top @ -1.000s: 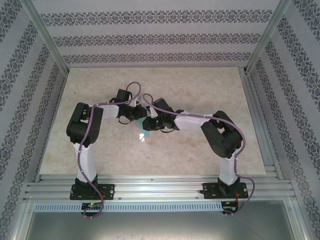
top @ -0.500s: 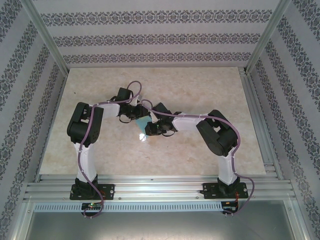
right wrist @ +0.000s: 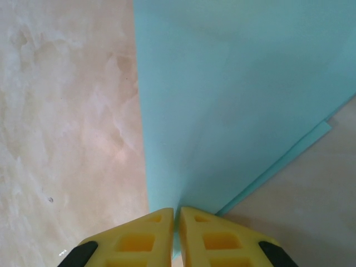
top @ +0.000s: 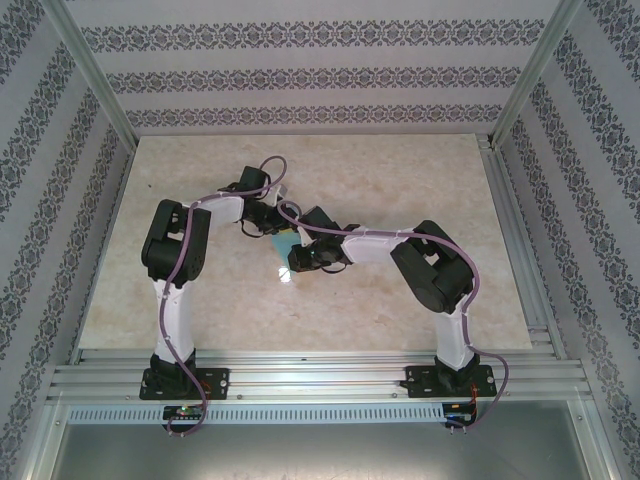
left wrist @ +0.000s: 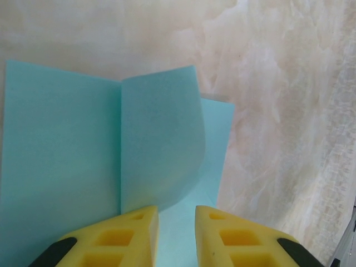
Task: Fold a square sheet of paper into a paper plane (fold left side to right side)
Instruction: Fourth fold the wing at the center of the table.
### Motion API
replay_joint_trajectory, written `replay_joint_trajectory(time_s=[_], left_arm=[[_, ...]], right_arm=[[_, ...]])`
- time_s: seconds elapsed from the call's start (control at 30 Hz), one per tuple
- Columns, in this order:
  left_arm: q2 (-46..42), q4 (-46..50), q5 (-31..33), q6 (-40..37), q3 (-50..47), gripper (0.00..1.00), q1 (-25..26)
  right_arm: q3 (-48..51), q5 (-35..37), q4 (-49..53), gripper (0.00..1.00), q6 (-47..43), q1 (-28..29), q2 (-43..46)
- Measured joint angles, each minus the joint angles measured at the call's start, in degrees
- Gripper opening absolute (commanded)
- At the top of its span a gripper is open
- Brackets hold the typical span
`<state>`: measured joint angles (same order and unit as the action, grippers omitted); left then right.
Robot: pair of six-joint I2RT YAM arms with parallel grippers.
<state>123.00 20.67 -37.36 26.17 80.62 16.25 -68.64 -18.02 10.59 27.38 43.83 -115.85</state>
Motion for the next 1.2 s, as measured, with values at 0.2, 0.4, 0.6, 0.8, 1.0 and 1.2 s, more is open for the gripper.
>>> replay_joint_trajectory(time_s=[0.2, 0.4, 0.6, 0.8, 1.0, 1.2], left_arm=[[1.4, 2.7, -0.2, -0.4, 2.8, 0.26, -0.1], [2.9, 4.3, -0.3, -0.7, 5.7, 0.28, -0.4], [4.4, 4.3, -2.3, -0.6, 7.4, 0.25, -1.0], [7.3, 4.4, -2.9, -0.2, 11.8, 0.26, -1.6], [10.1, 3.6, -2.7, 0.3, 16.7, 0.29, -2.4], [12.3, 1.7, 0.3, 0.2, 21.0, 0.3, -4.1]], right_arm=[[-0.2, 0.2, -0.1, 0.13, -0.2, 0.0, -0.1], [-0.3, 0.4, -0.1, 0.13, -0.4, 0.0, -0.2], [-0.4, 0.5, -0.3, 0.13, -0.4, 0.0, -0.3], [-0.5, 0.6, -0.4, 0.13, -0.4, 0.0, -0.4], [-0.5, 0.7, -0.3, 0.13, -0.4, 0.0, -0.4], [-0.6, 0.6, -0.3, 0.14, -0.4, 0.1, -0.5]])
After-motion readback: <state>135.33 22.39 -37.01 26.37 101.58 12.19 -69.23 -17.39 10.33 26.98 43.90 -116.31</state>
